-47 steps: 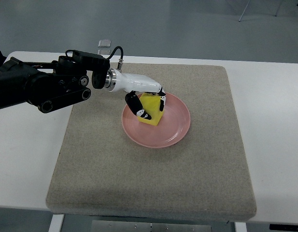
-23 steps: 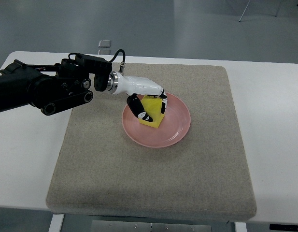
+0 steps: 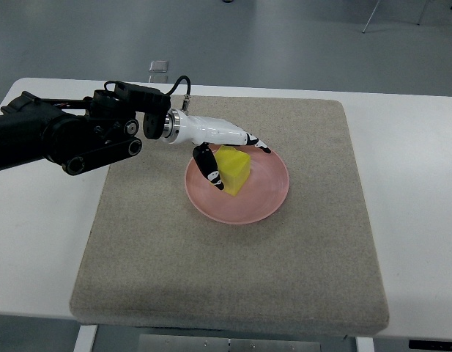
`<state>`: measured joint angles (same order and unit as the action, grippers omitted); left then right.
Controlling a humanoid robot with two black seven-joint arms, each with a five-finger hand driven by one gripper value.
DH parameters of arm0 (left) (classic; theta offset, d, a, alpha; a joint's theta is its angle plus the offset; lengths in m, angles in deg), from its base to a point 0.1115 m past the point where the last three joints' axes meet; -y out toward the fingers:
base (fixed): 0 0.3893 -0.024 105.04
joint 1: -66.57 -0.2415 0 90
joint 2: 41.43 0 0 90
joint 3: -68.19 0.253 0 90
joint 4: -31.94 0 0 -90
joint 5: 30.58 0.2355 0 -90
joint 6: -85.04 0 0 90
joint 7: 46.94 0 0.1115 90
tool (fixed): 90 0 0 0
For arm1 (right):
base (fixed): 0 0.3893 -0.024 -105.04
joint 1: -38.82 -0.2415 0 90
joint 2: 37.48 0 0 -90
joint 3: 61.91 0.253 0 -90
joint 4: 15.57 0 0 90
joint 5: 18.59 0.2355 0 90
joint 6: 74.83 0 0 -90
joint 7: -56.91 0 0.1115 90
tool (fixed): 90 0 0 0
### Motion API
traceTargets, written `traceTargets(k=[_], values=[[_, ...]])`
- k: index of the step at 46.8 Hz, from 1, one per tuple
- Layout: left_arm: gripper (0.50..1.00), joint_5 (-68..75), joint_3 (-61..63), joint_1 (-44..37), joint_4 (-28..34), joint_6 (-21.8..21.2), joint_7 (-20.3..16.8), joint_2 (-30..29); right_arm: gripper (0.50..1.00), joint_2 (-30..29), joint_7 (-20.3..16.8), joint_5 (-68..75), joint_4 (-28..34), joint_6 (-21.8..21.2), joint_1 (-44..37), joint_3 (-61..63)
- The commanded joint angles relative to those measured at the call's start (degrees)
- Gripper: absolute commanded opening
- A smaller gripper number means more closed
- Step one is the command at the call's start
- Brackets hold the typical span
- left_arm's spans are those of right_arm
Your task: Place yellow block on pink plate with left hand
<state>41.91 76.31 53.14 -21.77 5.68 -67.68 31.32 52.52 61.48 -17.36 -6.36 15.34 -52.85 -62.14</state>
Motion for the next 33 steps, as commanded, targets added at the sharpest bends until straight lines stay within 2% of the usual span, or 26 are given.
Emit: traceTargets(k=[1, 14, 24, 33], values=[[0.973, -0.6, -0.2, 0.1, 0.6, 0.1, 0.0, -0.6, 0.924, 0.0, 0.0, 0.0, 0.0, 0.0, 0.0, 0.1], [0.971, -1.2, -0.4, -0.5, 6.4, -0.4, -0.4, -6.1, 0.924, 0.0, 0.0, 0.0, 0.0, 0.0, 0.0, 0.0], [0.969, -1.6, -2.1, -0.5, 7.5, -0.4, -0.5, -9.6, 0.924, 0.0, 0.0, 0.0, 0.0, 0.0, 0.0, 0.0], [0.962, -2.0, -4.5, -1.2, 15.2, -1.5, -0.5, -9.7, 0.924, 0.0, 0.0, 0.0, -0.1, 0.0, 0.0, 0.1]])
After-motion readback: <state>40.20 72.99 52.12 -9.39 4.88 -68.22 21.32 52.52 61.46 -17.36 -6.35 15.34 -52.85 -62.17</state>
